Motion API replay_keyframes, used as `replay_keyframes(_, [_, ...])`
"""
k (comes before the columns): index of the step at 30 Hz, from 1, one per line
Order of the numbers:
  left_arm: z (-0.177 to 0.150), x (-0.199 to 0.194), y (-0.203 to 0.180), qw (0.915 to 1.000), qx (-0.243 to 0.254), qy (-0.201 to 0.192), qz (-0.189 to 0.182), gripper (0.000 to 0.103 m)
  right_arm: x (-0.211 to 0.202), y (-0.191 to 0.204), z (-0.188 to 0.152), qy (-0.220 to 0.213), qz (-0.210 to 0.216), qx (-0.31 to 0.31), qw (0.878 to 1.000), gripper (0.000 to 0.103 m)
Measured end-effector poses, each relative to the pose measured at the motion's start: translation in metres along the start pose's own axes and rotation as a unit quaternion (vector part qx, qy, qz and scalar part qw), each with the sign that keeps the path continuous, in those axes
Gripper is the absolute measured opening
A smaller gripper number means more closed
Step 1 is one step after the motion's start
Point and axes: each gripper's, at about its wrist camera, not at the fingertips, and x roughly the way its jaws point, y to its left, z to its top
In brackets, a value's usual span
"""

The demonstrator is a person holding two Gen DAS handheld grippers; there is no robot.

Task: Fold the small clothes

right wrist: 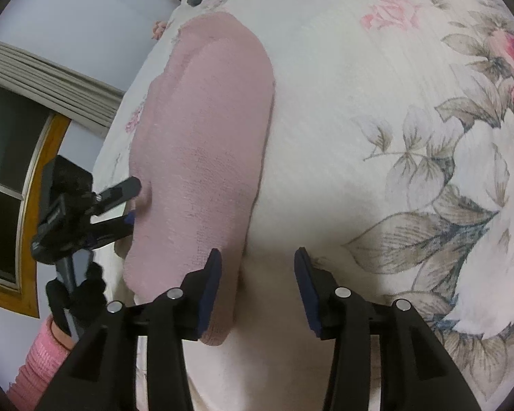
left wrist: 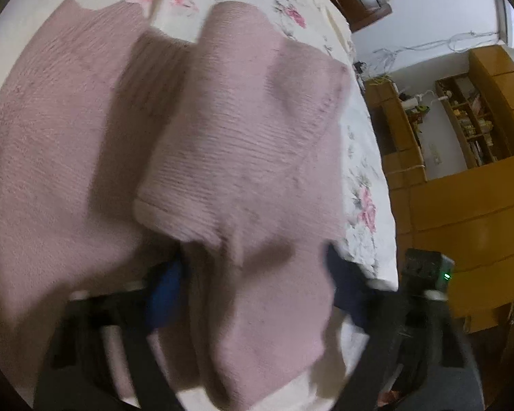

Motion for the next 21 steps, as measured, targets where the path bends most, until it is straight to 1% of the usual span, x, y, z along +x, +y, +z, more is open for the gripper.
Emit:
replay_keyframes(2, [-0.001, 0.003, -0.010, 0.9998, 0.018, 0.001, 0.009, 0.064, -0.001, -0.004, -0.003, -0.001, 0.002, 0.005, 1.000, 0.046])
replay_keyframes(4, [0.001, 0.008, -0.014, 0.9996, 0.024, 0.005, 0.013, 0.064, -0.001, -0.005, -0.005, -0.001, 0.003, 0.007, 1.000, 0.047])
replay_keyframes(6, [0.005, 0.015, -0.013, 0.9997, 0.018, 0.009, 0.015, 0.074, -0.003, -0.005, -0.007, -0.002, 0.001, 0.004, 1.000, 0.047])
replay_keyframes(7, [0.007, 0.023, -0.009, 0.9997, 0.006, 0.021, 0.006, 0.087, -0.002, -0.003, -0.008, -0.002, 0.001, 0.004, 1.000, 0.048])
replay_keyframes(8, [0.008, 0.030, -0.008, 0.9996, -0.003, 0.028, -0.001, 0.091, -0.001, -0.002, -0.008, -0.002, 0.001, 0.004, 1.000, 0.048])
replay_keyframes(9, [0.010, 0.034, -0.006, 0.9996, -0.012, 0.027, 0.001, 0.091, -0.001, -0.002, -0.008, -0.003, 0.001, 0.005, 1.000, 0.048])
replay_keyframes(11, [0.010, 0.036, -0.006, 0.9996, -0.015, 0.022, 0.002, 0.090, 0.001, -0.001, -0.007, -0.003, 0.001, 0.007, 1.000, 0.048])
replay_keyframes(12, [0.010, 0.034, -0.010, 0.9998, -0.009, 0.017, 0.007, 0.087, 0.001, -0.002, -0.007, -0.003, 0.002, 0.008, 1.000, 0.048])
replay_keyframes(14, [0.011, 0.030, -0.018, 0.9996, 0.008, 0.008, 0.028, 0.057, 0.003, 0.002, -0.008, -0.005, 0.002, 0.010, 1.000, 0.048])
replay_keyframes(15, [0.011, 0.025, -0.018, 0.9995, 0.014, 0.002, 0.028, 0.046, 0.003, 0.001, -0.008, -0.005, 0.002, 0.012, 1.000, 0.048])
replay_keyframes(16, [0.011, 0.020, -0.017, 0.9997, 0.015, -0.002, 0.019, 0.018, 0.002, 0.000, -0.008, -0.005, 0.002, 0.013, 1.000, 0.048])
replay_keyframes(17, [0.013, 0.014, -0.016, 0.9999, 0.011, -0.004, -0.003, 0.016, 0.001, 0.000, -0.009, -0.006, 0.002, 0.015, 1.000, 0.048])
replay_keyframes(18, [0.014, 0.008, -0.016, 0.9999, 0.009, -0.011, -0.008, 0.016, 0.001, 0.000, -0.008, -0.007, 0.002, 0.016, 1.000, 0.048])
replay_keyframes(21, [0.017, -0.019, -0.024, 0.9987, 0.038, -0.032, -0.003, 0.015, -0.003, 0.004, -0.008, -0.009, 0.005, 0.015, 1.000, 0.048])
